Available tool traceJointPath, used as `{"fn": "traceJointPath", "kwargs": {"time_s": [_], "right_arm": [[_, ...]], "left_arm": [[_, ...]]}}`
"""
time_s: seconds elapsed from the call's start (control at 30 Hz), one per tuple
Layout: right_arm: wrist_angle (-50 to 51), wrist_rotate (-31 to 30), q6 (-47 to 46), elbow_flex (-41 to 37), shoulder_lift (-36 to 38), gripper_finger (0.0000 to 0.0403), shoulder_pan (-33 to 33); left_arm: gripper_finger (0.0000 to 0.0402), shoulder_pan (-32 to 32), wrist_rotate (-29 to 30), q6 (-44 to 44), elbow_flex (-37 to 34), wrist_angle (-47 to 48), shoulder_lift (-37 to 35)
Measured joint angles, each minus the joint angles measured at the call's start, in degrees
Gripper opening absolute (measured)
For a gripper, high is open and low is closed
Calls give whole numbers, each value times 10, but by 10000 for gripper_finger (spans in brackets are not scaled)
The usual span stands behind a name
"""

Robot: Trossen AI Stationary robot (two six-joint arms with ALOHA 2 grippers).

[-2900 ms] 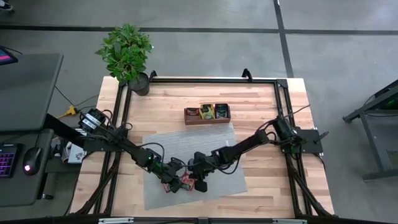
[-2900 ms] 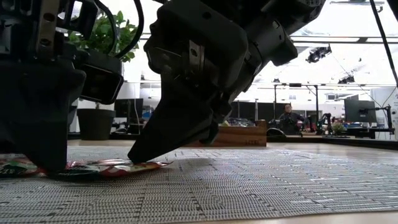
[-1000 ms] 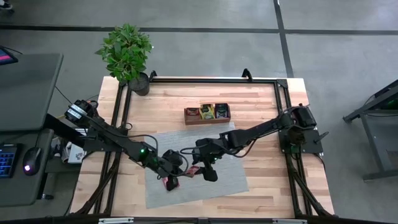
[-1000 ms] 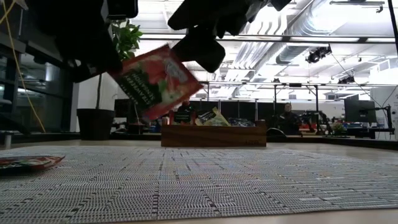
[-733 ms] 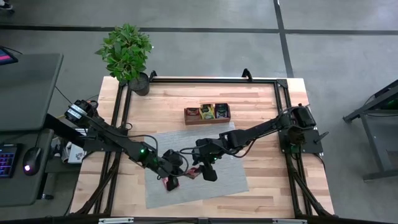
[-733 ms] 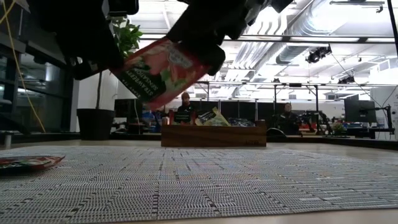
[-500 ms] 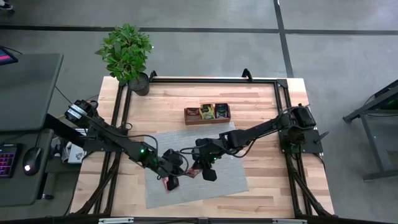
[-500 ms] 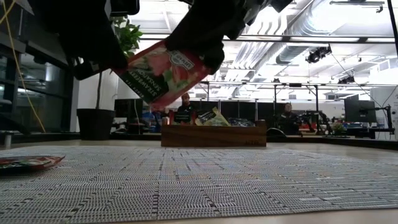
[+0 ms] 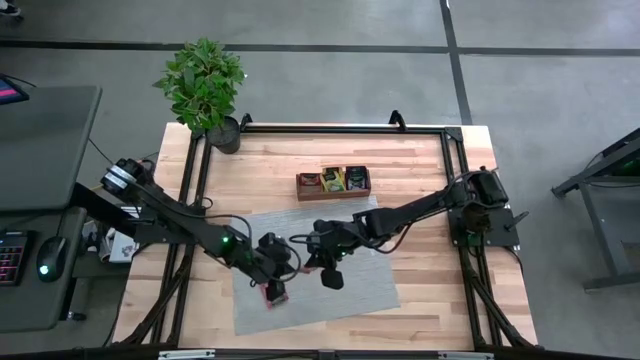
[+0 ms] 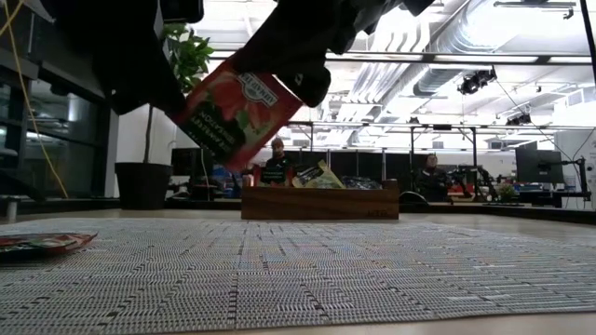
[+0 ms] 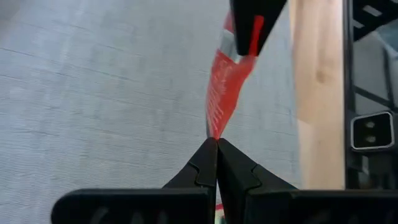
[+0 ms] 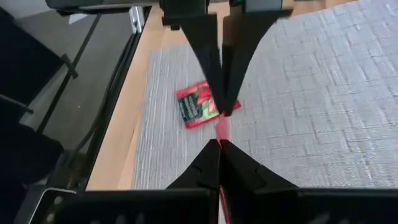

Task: Pick & Place Tea
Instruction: Put the red tea bag into the left section of the wooden organizer

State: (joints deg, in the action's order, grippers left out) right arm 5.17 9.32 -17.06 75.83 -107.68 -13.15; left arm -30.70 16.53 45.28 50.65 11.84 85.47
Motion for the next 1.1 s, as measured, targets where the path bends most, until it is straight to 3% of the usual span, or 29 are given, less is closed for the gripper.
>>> {"fn": "traceJointPath", "kwargs": {"time_s": [0.37,0.67,0.8,0.9,1.0,1.1], "right_arm": [[2,-69,-29,0,12,0,3],[-21,-213,13,0,134,0,28],[-86,-270,78,0,199,0,39],[-160,-288,131,0,236,0,45],[-252,-284,188,0,258,0,47],[-356,-252,237,0,265,0,48]], "left_arm": [[1,0,135,1,-1,214,-139],[1,0,242,0,-1,289,-191],[1,4,321,-19,-2,252,-206],[1,19,353,-115,-1,156,-234],[1,52,338,-281,0,-2,-259],[1,97,282,-444,-1,-159,-278]]}}
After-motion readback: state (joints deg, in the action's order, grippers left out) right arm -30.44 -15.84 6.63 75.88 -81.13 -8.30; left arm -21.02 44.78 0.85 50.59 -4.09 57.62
